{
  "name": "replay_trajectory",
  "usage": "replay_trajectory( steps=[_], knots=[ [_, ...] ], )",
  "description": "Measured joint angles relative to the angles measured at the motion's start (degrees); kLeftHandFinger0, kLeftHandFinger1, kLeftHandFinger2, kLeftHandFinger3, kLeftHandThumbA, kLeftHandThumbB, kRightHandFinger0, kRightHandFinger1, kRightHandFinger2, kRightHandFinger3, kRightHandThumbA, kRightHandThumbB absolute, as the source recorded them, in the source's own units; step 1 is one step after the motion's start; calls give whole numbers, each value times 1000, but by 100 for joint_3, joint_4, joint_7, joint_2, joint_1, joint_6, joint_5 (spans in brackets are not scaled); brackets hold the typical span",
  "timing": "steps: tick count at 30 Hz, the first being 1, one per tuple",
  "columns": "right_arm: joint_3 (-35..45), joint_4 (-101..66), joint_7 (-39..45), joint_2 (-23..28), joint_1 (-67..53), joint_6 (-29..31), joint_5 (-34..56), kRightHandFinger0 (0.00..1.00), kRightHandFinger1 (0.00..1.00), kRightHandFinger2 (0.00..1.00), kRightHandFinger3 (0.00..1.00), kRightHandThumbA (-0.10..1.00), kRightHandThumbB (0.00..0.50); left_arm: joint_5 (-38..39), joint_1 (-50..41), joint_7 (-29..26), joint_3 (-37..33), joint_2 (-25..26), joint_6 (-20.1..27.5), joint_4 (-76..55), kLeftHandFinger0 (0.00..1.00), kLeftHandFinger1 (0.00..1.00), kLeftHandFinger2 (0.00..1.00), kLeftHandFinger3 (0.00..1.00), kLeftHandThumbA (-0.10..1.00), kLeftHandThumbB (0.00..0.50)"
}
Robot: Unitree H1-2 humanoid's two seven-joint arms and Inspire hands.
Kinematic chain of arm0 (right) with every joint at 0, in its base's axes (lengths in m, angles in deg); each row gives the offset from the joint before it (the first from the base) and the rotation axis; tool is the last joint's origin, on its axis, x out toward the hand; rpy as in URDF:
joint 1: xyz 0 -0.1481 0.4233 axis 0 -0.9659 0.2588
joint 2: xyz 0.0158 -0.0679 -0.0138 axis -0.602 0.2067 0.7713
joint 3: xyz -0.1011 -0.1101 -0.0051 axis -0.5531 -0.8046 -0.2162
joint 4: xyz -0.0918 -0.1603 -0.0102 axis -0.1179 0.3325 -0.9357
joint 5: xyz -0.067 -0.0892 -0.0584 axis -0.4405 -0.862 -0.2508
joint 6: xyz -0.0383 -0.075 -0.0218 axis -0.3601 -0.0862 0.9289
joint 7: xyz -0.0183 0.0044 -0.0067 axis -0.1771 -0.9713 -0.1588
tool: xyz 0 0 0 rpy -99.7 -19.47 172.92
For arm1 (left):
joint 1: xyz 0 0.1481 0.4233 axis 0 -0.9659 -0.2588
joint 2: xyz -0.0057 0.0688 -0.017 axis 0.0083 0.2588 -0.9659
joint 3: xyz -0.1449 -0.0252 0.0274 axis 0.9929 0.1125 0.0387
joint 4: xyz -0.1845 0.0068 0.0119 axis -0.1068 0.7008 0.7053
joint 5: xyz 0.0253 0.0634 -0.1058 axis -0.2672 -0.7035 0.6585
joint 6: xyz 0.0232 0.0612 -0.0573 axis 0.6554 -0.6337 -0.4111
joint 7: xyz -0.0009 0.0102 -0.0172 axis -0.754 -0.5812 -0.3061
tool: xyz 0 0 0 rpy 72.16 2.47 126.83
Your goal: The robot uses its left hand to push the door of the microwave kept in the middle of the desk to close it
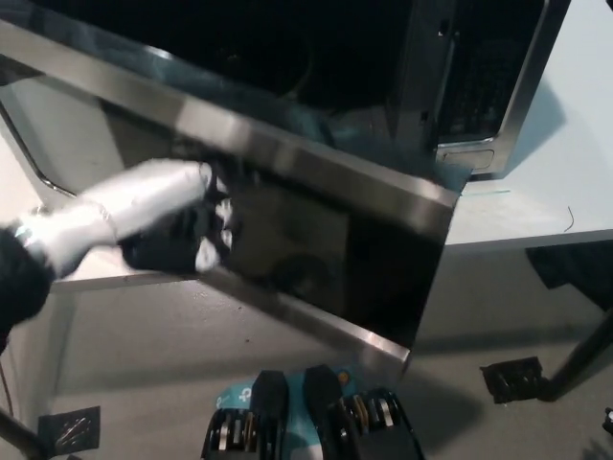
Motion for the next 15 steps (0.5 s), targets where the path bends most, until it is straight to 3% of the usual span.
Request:
replay_trajectory(
  steps=[3,7,10,15],
  knots=[
    [-9,3,7,1,-43,3,2,638,665,732,882,159,57,-200,305,-11,-104,-214,253,661,135,181,288,338,-100,191],
    [-12,-15,8,2,-81,4,5,584,629,715,868,158,57,-478,525,-39,-143,-400,527,1357,94,159,264,304,-100,195],
    [-12,-17,10,1,-139,4,9,637,658,729,886,143,17,-671,610,-85,-145,-520,685,1758,78,158,277,376,-100,187],
    [-14,-14,33,-2,-216,8,16,650,657,710,852,129,34,-965,773,-242,-120,-650,845,2385,135,216,351,412,-100,159]
  ],
)
